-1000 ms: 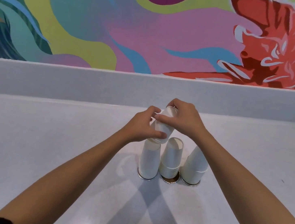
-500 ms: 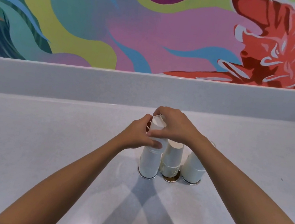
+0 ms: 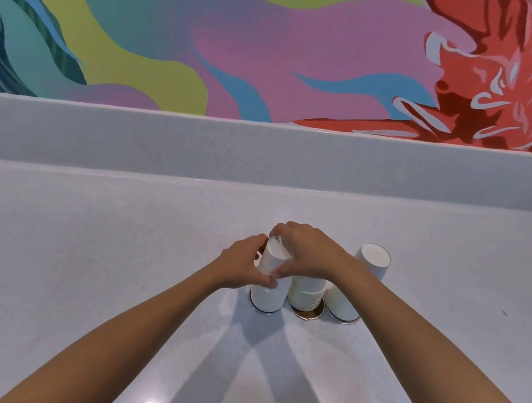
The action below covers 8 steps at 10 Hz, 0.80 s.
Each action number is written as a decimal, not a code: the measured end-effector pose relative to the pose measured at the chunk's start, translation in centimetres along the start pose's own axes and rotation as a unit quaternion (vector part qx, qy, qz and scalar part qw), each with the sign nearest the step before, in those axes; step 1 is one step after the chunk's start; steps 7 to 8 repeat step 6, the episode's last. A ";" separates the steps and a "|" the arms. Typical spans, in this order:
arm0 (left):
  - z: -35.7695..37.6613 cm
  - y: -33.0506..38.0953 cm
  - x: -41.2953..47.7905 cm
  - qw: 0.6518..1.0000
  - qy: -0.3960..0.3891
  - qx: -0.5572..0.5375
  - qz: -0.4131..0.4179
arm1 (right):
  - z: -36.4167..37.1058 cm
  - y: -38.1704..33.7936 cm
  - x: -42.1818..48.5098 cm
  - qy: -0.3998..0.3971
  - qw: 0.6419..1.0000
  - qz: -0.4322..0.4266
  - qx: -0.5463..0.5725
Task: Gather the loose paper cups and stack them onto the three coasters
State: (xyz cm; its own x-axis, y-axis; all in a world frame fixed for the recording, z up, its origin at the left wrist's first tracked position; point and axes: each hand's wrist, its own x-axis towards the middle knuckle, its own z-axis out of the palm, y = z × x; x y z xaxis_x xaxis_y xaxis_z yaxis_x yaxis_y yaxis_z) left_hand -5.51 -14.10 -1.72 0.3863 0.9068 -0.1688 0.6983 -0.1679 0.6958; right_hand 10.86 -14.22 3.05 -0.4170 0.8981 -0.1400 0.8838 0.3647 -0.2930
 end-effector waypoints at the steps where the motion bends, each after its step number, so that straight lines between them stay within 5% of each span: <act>1: 0.0 -0.3 0.0 1.000 -0.006 0.011 -0.004 | 0.2 0.0 0.2 0.002 1.000 0.000 -0.007; 4: -1.1 -1.5 1.1 0.989 -0.115 0.090 -0.027 | 0.0 0.2 0.1 -0.001 0.999 -0.008 -0.033; 8: -3.1 -1.3 1.8 0.979 -0.130 0.146 -0.052 | -0.7 0.0 -0.1 -0.014 0.999 -0.008 -0.029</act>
